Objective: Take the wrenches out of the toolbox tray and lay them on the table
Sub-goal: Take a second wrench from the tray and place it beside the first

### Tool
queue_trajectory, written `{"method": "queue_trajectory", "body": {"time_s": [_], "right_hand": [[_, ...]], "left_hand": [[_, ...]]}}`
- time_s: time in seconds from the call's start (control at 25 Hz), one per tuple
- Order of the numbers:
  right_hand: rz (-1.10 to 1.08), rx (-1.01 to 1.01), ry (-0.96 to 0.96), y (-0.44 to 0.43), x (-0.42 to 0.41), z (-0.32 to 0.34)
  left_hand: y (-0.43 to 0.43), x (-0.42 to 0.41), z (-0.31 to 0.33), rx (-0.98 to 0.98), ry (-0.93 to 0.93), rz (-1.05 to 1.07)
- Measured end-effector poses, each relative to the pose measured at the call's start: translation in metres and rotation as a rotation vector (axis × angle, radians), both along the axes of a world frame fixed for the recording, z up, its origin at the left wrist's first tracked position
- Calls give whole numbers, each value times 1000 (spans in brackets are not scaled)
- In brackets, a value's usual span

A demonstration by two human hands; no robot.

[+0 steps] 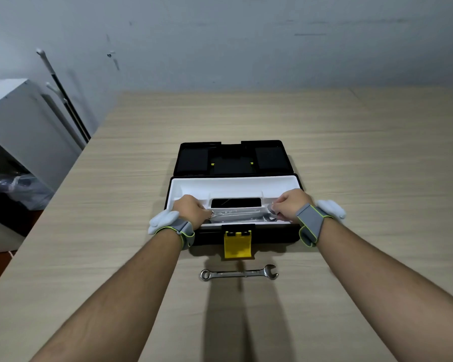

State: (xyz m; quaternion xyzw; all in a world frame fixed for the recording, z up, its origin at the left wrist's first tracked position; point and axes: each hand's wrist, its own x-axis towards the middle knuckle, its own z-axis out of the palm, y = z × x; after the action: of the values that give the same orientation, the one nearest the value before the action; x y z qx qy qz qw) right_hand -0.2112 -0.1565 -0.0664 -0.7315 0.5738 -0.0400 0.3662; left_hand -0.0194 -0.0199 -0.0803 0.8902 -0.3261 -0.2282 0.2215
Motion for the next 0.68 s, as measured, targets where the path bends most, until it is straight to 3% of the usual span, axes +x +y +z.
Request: {"method": "queue_trajectory", "body": {"time_s": [0.32, 0.68], "right_hand": [[-95, 224, -542, 40, -36, 37], [-144, 326, -501, 101, -66, -18]], "left_hand": [[44, -17, 42, -209, 95, 9], [103, -48, 0, -110, 147, -4]]}}
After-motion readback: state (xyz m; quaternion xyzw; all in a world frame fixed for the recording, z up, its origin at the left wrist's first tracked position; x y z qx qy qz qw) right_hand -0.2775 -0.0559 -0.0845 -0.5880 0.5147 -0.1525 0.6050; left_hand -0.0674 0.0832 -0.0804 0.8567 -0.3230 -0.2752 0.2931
